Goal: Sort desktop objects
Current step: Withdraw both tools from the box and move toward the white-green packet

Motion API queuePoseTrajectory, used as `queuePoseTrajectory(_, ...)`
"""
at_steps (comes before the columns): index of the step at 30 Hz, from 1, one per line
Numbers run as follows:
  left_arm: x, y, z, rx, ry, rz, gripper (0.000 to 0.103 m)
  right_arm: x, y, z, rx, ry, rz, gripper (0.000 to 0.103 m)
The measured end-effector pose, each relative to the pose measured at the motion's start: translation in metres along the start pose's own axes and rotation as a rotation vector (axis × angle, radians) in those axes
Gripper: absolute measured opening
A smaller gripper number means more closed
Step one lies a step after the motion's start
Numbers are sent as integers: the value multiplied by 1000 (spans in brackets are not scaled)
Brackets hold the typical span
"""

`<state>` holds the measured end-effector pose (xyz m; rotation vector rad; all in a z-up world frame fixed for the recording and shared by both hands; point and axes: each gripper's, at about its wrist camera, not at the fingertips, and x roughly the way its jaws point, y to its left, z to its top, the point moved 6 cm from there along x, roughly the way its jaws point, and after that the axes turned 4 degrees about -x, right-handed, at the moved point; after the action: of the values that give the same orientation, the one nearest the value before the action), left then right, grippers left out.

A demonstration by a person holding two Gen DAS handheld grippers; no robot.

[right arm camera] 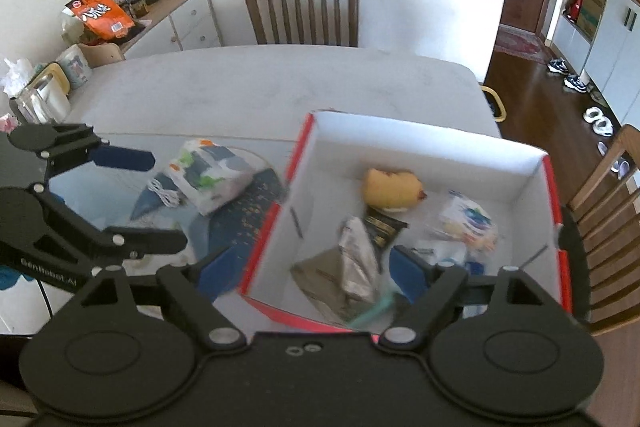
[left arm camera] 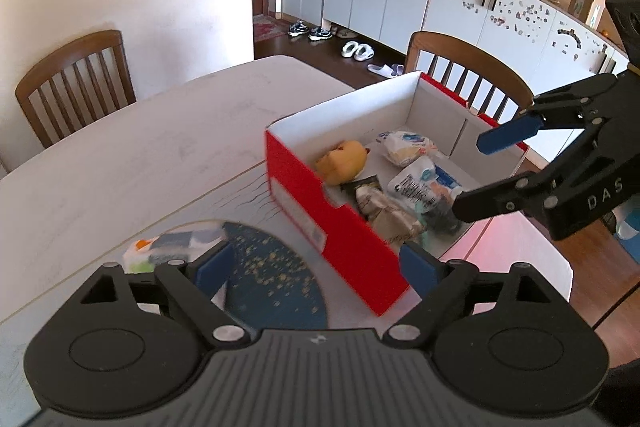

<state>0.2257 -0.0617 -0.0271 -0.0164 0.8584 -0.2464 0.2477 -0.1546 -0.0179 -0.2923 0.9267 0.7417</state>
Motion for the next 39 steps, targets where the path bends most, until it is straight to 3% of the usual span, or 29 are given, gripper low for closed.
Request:
queuePoseTrajectory(2, -4, 11, -7, -12, -3, -1, 103, 5, 10, 4, -3, 0, -6, 85)
queuePoseTrajectory(17, -10, 90, -58, -74, 30, 9, 103, 49, 80, 25, 23, 6, 1, 88)
queuePoseTrajectory(39, 16, 158, -85, -66, 0, 30, 103, 125, 119, 34, 68, 76, -27, 88)
